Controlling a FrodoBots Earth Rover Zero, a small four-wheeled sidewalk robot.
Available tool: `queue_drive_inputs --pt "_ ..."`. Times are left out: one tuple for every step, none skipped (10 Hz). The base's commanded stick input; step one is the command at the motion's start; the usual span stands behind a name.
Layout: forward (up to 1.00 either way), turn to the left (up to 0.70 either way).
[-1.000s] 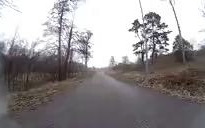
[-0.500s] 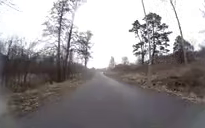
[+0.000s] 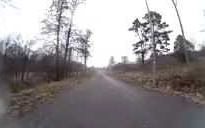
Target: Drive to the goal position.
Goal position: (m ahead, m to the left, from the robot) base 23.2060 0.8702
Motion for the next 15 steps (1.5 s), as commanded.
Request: queue_drive_inputs --pt "0.70 0.00" --pt "0.70 0.00" --pt "0.70 0.00" --pt "0.70 0.00" --pt "0.70 0.00" --pt "0.70 0.15" --pt "0.70 0.35" --pt "0.70 0.35" --pt "0.70 0.00" --pt "0.70 0.00" --pt "0.70 0.00" --pt "0.70 0.00" --pt "0.70 0.00" --pt "0.70 0.00" --pt "0.70 0.00"
